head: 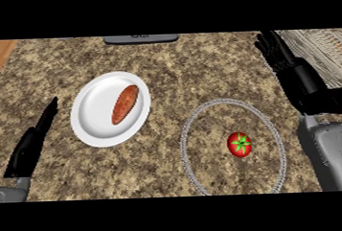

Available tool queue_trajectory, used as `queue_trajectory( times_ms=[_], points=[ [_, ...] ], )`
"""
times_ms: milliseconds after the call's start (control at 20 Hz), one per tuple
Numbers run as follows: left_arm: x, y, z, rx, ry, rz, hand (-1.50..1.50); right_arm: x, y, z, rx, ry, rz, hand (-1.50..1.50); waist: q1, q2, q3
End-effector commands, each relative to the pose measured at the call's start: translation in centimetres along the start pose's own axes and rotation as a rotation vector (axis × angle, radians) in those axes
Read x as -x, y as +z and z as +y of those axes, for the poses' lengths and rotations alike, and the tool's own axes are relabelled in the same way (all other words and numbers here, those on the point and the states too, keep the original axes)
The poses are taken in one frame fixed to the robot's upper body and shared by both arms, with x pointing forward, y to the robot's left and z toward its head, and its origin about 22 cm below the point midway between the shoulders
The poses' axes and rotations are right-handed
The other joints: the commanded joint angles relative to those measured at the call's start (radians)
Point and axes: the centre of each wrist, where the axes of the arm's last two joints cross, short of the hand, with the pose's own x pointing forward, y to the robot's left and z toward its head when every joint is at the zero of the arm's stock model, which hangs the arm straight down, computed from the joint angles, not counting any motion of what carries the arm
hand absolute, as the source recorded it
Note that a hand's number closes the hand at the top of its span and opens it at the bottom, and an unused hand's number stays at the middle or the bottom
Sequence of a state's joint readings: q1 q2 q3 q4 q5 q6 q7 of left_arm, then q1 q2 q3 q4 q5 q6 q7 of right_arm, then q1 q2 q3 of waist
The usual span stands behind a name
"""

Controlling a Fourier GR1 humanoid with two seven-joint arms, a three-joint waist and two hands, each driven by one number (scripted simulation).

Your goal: Pick the tomato from the placemat and place it in the basket

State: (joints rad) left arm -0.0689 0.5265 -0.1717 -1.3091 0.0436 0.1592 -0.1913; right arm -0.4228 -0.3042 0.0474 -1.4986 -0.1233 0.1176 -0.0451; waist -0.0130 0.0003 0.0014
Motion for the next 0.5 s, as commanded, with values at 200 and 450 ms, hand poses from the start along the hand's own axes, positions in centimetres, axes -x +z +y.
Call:
queue_trajectory(
  times_ms=[200, 450],
  points=[
    [4.2, 3.9, -5.0, 0.041, 0.297, 0.406, 0.0, -0.1, -1.4, 1.2, 0.021, -0.292, -0.06, 1.5, 0.034, 0.004, 0.0],
    [4.2, 4.0, -6.4, 0.072, 0.393, 0.521, 0.0, -0.1, 0.0, 11.5, -0.266, -0.227, -0.124, 1.5, 0.031, 0.001, -0.002]
  ],
)
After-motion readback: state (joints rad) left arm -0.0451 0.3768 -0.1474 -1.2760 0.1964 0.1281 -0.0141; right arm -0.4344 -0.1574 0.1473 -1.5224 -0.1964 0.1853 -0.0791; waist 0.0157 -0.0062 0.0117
